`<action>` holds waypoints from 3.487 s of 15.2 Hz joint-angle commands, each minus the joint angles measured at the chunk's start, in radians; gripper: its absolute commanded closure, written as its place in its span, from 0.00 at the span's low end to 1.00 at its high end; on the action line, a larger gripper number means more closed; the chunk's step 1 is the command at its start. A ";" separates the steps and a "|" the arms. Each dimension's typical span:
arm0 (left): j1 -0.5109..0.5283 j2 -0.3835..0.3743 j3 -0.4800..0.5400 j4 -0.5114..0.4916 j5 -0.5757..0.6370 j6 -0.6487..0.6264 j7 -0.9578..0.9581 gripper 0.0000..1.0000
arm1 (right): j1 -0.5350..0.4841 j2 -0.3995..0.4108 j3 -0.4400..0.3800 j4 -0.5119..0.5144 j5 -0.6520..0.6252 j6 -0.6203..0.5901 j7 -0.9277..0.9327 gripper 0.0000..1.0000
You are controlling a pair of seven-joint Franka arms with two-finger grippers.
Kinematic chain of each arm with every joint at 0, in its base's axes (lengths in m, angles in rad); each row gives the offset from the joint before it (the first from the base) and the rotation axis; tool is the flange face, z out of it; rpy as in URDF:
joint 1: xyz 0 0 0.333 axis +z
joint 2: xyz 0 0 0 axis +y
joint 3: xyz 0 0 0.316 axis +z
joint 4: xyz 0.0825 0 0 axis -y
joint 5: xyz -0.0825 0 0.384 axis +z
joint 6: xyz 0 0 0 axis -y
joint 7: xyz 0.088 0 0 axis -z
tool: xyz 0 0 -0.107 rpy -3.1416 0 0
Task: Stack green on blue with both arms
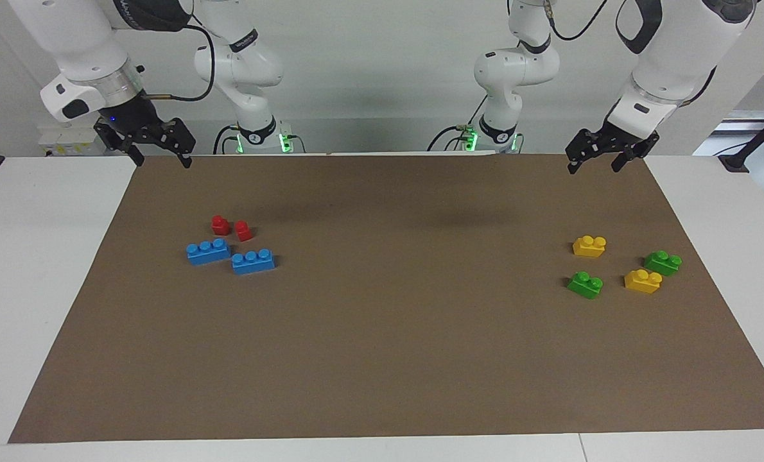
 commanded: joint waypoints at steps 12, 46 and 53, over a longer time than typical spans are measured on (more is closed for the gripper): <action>0.009 -0.035 0.000 -0.010 -0.012 -0.018 0.010 0.00 | -0.009 0.066 0.007 -0.007 -0.012 0.119 0.197 0.07; 0.131 0.288 0.009 -0.196 0.024 0.589 -0.840 0.00 | -0.044 0.270 0.005 -0.348 0.453 0.508 0.986 0.07; 0.130 0.422 0.009 -0.101 0.063 0.608 -0.894 0.00 | -0.049 0.313 0.005 -0.374 0.456 0.567 0.916 0.07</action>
